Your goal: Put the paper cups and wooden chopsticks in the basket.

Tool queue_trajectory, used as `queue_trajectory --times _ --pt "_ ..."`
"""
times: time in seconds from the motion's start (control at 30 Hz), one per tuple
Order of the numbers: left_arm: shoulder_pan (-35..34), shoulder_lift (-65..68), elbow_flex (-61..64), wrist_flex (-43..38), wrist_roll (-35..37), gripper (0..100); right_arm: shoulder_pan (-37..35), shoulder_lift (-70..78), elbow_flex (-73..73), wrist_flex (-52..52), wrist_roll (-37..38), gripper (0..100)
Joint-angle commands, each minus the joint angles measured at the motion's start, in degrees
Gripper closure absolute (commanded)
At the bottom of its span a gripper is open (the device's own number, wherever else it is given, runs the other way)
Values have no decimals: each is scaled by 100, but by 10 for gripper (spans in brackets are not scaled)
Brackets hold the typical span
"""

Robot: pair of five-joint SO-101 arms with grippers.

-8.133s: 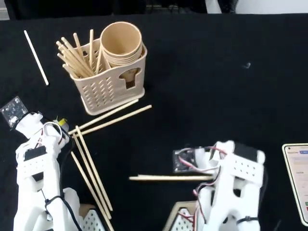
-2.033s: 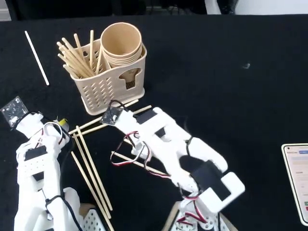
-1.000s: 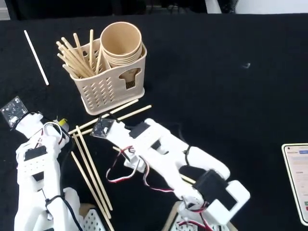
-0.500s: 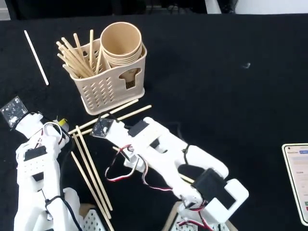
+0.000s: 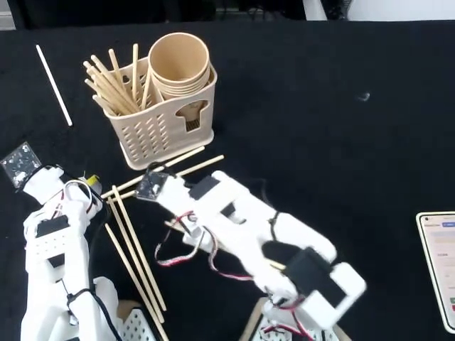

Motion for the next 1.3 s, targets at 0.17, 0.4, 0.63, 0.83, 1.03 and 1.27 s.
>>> queue_trajectory --times 0.17,0.4,0.63,0.83,1.03,1.27 --pt "-66 -105 -75 -53 9 773 44 -2185 -910 1116 -9 988" --pt "-57 -105 -66 -62 9 773 44 -2914 -3020 1319 -53 988" --pt "-57 -105 -66 -53 9 773 79 -2536 -4734 -1433 -1371 987" --pt "-57 -105 -66 -53 9 773 308 -1569 -4787 -3534 -2154 987" --pt "-57 -105 -57 -53 9 773 598 -338 -4804 -3938 -2145 987" --pt "-57 -105 -57 -62 9 773 774 251 -4813 -3367 -2189 848"
